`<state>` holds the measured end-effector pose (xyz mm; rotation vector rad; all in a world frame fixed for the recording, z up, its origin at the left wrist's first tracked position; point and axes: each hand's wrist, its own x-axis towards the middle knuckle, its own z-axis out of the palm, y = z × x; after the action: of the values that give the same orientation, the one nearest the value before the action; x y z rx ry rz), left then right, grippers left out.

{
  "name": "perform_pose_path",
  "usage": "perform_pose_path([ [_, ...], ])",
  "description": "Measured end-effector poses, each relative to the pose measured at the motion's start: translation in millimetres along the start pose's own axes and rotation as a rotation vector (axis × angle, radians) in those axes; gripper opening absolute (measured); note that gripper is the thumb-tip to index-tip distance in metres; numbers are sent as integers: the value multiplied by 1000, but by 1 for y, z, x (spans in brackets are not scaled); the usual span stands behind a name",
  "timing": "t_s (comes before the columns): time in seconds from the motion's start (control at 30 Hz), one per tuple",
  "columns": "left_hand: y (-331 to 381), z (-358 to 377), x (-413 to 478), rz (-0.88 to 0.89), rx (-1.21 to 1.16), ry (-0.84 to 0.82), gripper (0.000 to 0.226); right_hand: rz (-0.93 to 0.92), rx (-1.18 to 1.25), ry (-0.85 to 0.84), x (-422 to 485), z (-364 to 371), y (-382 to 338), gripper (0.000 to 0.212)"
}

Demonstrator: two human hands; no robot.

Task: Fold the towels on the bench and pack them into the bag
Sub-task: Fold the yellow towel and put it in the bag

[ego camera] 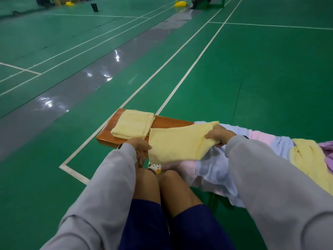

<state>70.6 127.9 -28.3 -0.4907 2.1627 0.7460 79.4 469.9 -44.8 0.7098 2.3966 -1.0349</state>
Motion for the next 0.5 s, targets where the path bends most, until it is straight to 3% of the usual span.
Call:
perform_pose_path([
  [0.1,1,-4,-14,36,39,22,21,24,-18,1,4,-3,4,44],
  [0.33,-8,-16,3,-4,-122,-4,15,44,-64,1,13,-4,14,55],
  [0.5,-23,-33,61,-70,-105,22,46,58,-44,-2,16,0,13,53],
])
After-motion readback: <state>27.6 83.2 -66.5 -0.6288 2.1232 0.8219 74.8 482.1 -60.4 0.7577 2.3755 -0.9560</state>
